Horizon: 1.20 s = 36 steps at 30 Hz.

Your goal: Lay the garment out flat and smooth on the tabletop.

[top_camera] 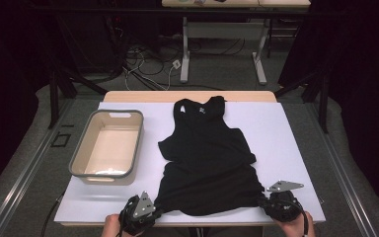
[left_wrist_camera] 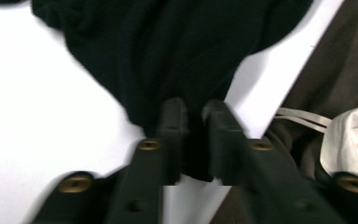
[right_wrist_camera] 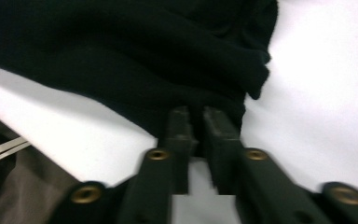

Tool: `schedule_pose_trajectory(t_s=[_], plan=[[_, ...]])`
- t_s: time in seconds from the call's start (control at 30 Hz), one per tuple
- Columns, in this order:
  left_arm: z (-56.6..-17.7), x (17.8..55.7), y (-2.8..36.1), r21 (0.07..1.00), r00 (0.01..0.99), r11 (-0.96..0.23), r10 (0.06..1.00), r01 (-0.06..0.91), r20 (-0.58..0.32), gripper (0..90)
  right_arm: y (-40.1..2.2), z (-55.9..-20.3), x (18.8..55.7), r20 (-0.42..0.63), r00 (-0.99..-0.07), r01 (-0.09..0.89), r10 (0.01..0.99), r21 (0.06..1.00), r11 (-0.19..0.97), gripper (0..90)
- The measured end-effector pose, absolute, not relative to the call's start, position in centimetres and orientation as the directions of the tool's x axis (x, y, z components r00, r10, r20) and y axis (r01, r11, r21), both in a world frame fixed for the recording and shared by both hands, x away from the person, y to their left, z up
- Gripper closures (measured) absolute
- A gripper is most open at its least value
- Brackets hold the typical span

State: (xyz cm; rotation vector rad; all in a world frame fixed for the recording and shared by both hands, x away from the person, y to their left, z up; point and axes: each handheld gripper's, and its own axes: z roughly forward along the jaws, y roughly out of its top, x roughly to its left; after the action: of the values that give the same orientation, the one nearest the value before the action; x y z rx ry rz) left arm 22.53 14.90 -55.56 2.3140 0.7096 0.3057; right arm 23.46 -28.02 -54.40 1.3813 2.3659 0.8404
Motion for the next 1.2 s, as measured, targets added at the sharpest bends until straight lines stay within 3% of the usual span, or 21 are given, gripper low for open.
schedule_pose_trajectory(t_s=[0.17,0.37,0.53,0.63,0.73,0.83,1.03,1.2], plan=[[-54.9,23.3,15.6,0.695,0.828,-0.581,0.56,0.423,-0.035,84.9,-28.0,-53.9,23.4,0.017,-0.516,0.676,0.856,0.622,0.396,89.2],[-53.4,24.5,16.3,0.722,0.818,-0.542,0.573,0.431,-0.058,84.9,-28.8,-52.4,23.4,0.006,-0.456,0.662,0.89,0.67,0.335,89.6],[-53.8,25.8,16.2,0.685,0.797,-0.557,0.6,0.47,-0.059,83.7,-29.4,-52.1,24.0,-0.017,-0.422,0.668,0.906,0.67,0.324,89.6],[-54.6,26.6,15.9,0.659,0.784,-0.56,0.616,0.502,-0.073,74.2,-29.3,-52.7,24.5,-0.023,-0.427,0.683,0.904,0.647,0.339,89.5],[-54.5,26.3,15.8,0.651,0.784,-0.575,0.619,0.496,-0.051,58.0,-28.9,-53.5,24.7,-0.037,-0.449,0.69,0.893,0.621,0.372,89.4],[-53.9,25.2,16.2,0.675,0.788,-0.567,0.614,0.472,-0.036,52.3,-28.6,-53.7,24.7,-0.045,-0.459,0.687,0.887,0.616,0.387,89.3],[-53.2,22.5,16.4,0.701,0.812,-0.583,0.584,0.41,0.01,53.6,-28.5,-53.5,24.6,-0.047,-0.457,0.683,0.888,0.621,0.384,89.3],[-53.2,21.2,15.1,0.698,0.868,-0.629,0.496,0.344,0.019,65.6,-28.6,-53.5,24.8,-0.054,-0.456,0.679,0.888,0.624,0.387,89.2]])
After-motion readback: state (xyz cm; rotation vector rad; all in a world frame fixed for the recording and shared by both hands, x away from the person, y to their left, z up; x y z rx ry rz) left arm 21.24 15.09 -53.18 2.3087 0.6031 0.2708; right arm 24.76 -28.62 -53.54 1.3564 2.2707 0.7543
